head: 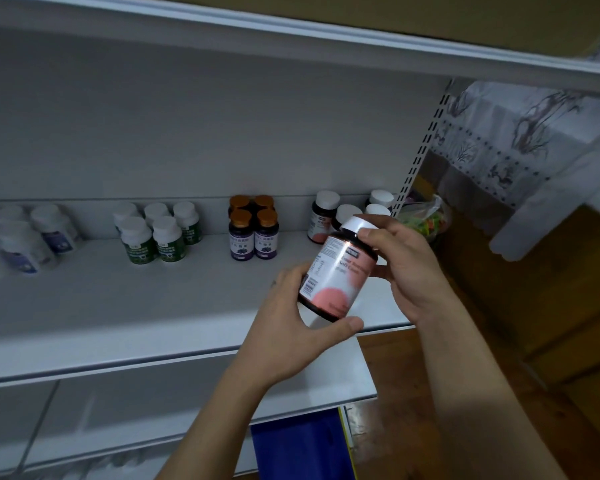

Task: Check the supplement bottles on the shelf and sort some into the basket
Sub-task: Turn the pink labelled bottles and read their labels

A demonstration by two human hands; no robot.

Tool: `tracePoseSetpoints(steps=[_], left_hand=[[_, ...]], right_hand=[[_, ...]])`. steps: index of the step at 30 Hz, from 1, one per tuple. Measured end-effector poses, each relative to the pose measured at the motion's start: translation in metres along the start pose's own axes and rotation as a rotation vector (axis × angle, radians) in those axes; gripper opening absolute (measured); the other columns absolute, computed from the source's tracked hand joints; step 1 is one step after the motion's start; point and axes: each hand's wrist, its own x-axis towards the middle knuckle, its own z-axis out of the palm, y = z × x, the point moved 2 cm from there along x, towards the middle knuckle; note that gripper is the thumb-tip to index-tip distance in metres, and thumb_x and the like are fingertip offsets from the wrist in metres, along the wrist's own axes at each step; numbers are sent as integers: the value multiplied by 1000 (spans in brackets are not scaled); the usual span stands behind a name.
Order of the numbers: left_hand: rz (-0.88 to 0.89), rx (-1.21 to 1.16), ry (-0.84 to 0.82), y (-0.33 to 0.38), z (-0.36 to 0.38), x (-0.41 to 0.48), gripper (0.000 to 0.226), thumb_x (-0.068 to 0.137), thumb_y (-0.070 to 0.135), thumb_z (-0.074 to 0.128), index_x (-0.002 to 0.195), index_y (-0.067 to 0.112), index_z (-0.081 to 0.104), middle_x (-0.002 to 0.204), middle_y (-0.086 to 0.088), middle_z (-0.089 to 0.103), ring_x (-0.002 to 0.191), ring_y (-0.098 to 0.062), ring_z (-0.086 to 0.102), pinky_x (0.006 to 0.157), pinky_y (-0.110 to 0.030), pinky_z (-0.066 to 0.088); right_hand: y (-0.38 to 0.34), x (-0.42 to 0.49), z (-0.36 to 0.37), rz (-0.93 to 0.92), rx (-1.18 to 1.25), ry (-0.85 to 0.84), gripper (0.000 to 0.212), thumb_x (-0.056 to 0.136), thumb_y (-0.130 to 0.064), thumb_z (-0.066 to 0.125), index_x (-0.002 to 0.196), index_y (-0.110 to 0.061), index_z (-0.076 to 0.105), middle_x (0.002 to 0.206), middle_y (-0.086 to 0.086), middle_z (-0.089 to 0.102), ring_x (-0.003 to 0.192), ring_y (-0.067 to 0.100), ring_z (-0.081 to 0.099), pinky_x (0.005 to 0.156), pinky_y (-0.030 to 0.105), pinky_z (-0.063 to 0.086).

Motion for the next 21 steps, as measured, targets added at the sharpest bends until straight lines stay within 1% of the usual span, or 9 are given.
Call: tracePoseSetpoints(steps=[4, 6, 8, 9, 11, 14, 17, 19, 21], left_hand=[[21, 57, 37, 2, -2, 2, 77, 64, 53, 82, 129, 39, 43, 114, 20, 43, 102, 8, 47, 77, -12, 42], [31, 74, 53, 0, -3, 3, 77, 65, 49, 83, 130, 38, 43, 114, 18, 44, 102, 8, 47, 79, -13, 43], [40, 104, 62, -1, -3, 4, 78, 67, 48, 82, 132, 38, 40, 116, 18, 45, 104, 9, 45, 79, -8, 41], [34, 111, 63, -2, -3, 3, 80, 68, 49, 81, 134, 38, 38, 119, 18, 46, 105, 9, 45, 78, -6, 39], [13, 97, 64, -5, -4, 3, 80, 72, 50, 78, 137, 38, 34, 122, 18, 49, 106, 6, 48, 77, -7, 40], [36, 80, 55, -7, -5, 1, 65, 82, 49, 68, 135, 41, 32, 120, 21, 53, 103, 5, 52, 74, -6, 42], [52, 51, 29, -6, -5, 0, 55, 89, 49, 59, 136, 40, 31, 116, 24, 54, 99, 7, 53, 73, -6, 43], [48, 8, 8, -6, -5, 1, 52, 90, 52, 56, 136, 40, 33, 115, 24, 56, 96, 4, 57, 71, -9, 45], [32, -78, -27, -5, -6, 2, 47, 92, 48, 55, 134, 38, 36, 111, 22, 60, 91, 2, 60, 70, -11, 47]], right_hand=[[-2, 2, 3, -10, -100, 33, 12, 88, -22, 65, 98, -18, 70, 79, -8, 72, 73, 3, 67, 63, 28, 50], [-2, 2, 5, -3, -120, 34, 15, 87, -28, 67, 96, -17, 71, 78, -6, 73, 74, 6, 68, 65, 30, 52], [-2, 2, 7, 1, -144, 21, 23, 84, -35, 69, 95, -16, 71, 79, -5, 74, 76, 8, 69, 67, 30, 54], [-3, 2, 8, 4, -155, 13, 26, 83, -38, 70, 95, -16, 71, 80, -5, 74, 76, 8, 69, 67, 30, 54], [-4, 1, 9, 13, -145, -10, 28, 82, -41, 69, 93, -15, 71, 78, -5, 73, 75, 7, 69, 64, 26, 54], [-5, 1, 7, 36, -110, -78, 25, 88, -36, 63, 96, -14, 72, 79, -5, 74, 75, 4, 68, 63, 19, 52], [-3, 2, 5, 46, -103, -138, 20, 92, -28, 60, 98, -13, 72, 86, 0, 75, 80, 7, 69, 66, 20, 52], [-2, 3, 4, 44, -78, -163, 22, 90, -26, 61, 102, -12, 72, 92, 4, 75, 86, 12, 69, 71, 22, 53], [-1, 5, 3, 35, 9, -187, 28, 84, -26, 62, 107, -12, 70, 96, 4, 74, 90, 14, 67, 74, 23, 53]])
